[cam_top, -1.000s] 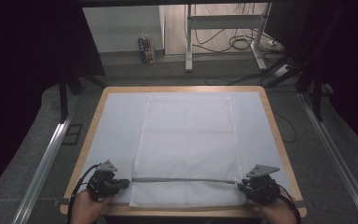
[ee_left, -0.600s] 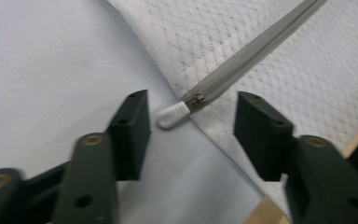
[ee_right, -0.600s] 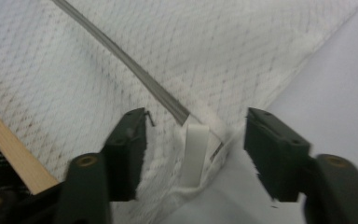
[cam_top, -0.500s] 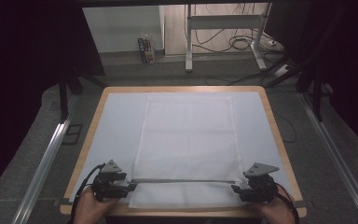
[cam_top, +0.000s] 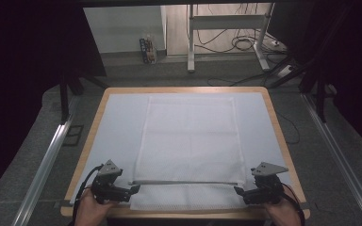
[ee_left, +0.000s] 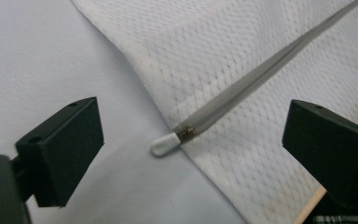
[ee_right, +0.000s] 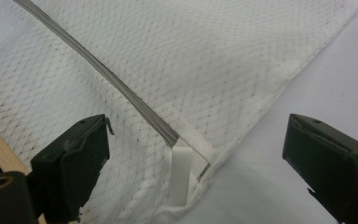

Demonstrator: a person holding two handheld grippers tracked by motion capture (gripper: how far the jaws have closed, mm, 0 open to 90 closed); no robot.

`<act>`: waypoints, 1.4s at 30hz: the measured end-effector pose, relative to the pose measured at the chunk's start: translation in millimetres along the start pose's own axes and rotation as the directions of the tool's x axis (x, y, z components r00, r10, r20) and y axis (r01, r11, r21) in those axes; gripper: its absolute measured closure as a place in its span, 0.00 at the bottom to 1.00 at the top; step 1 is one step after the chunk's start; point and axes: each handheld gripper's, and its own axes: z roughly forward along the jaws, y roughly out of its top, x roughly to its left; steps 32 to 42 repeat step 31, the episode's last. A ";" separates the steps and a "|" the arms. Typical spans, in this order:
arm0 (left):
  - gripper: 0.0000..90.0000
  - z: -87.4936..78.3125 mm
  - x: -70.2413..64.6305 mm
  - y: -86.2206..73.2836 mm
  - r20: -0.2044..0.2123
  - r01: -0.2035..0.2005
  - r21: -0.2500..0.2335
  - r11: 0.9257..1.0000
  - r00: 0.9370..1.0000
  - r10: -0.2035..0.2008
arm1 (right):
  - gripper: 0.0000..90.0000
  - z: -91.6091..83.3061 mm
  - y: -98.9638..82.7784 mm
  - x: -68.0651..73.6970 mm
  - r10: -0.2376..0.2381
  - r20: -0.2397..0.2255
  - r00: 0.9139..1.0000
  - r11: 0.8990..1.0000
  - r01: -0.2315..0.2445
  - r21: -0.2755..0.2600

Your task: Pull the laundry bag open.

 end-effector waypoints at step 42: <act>0.01 -15.3 6.8 -30.3 -0.120 0.002 0.014 1.000 0.993 0.000 | 0.00 -20.9 -29.7 -15.9 0.134 -0.028 0.991 0.989 -0.136 -0.063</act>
